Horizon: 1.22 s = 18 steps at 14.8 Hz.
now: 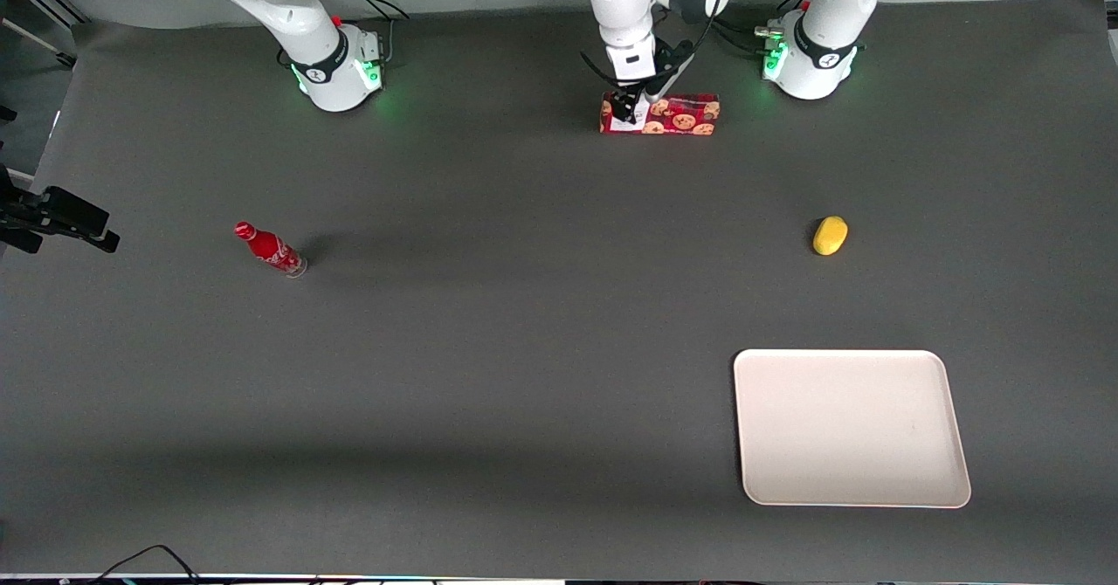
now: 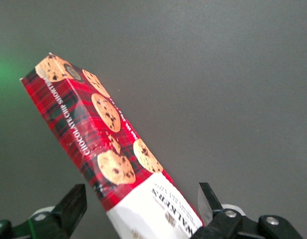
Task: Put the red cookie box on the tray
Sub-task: 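Close the left gripper on the cookie box end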
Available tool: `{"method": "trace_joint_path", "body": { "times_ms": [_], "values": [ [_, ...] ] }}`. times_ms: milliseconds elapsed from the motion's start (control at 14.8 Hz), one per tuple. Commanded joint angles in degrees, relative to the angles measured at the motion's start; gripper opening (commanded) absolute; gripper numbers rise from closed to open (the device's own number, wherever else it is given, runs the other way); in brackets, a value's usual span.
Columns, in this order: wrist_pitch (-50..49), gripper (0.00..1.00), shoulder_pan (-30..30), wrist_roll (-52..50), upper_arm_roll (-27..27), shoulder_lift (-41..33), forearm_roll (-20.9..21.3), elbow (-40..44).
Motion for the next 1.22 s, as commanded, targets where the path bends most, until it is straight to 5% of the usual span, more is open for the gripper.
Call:
{"method": "trace_joint_path", "body": {
  "times_ms": [0, 1151],
  "values": [
    [1.3, 1.0, 3.2, 0.1, -3.6, -2.0, 0.4, 0.1],
    [-2.0, 0.99, 3.5, 8.1, -5.8, -1.6, 0.3, 0.7]
  ]
}}
